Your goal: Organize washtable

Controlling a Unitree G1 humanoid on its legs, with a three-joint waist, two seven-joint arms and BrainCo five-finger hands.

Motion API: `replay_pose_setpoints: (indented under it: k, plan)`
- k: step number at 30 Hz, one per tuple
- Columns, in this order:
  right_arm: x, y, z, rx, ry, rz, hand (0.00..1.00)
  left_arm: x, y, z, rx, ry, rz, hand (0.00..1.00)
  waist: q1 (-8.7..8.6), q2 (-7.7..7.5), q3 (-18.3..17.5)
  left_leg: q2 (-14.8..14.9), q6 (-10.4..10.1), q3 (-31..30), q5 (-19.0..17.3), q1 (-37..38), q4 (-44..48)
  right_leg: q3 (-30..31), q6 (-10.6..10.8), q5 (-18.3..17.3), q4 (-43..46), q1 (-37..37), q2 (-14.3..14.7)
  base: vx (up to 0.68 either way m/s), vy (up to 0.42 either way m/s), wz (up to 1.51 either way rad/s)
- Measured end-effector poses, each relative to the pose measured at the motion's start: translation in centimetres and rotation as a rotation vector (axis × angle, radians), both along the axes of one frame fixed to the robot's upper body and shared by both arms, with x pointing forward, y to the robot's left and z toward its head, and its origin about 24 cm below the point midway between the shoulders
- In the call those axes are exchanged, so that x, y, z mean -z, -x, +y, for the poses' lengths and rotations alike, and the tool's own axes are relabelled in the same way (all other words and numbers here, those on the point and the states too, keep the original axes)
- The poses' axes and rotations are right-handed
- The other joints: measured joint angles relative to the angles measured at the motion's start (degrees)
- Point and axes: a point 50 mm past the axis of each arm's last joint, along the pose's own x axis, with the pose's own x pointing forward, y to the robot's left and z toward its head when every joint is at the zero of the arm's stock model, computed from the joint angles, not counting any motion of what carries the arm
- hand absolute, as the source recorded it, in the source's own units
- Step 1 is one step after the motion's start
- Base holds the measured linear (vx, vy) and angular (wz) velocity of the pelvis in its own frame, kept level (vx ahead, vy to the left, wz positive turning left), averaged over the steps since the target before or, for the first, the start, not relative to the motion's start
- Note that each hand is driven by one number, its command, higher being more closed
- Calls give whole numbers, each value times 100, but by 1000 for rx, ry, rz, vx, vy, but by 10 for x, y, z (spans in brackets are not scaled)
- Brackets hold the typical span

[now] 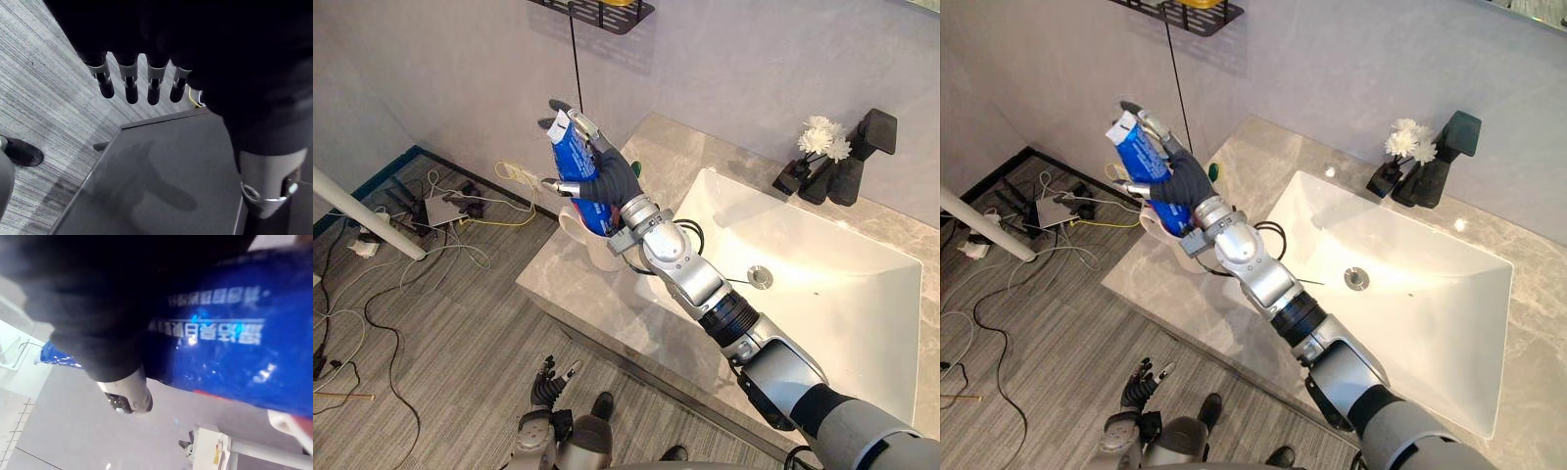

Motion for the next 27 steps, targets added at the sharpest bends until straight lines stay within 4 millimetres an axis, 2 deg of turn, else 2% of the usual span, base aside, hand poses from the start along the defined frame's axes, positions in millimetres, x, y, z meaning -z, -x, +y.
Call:
replay_pose_setpoints:
  k: [21,27]
  plan:
    - [-1,2,2,-4,-18,4,0,0,0,0,-1,-3,2,0,-15,-2,-1,0,0,14,0,27,9,18,-1,0,0,21,0,0,0,0]
    - [-12,12,0,-21,-81,-41,0,1,1,1,-4,-6,5,0,-31,-3,-3,0,0,19,0,42,9,25,-1,0,1,32,-1,0,0,0]
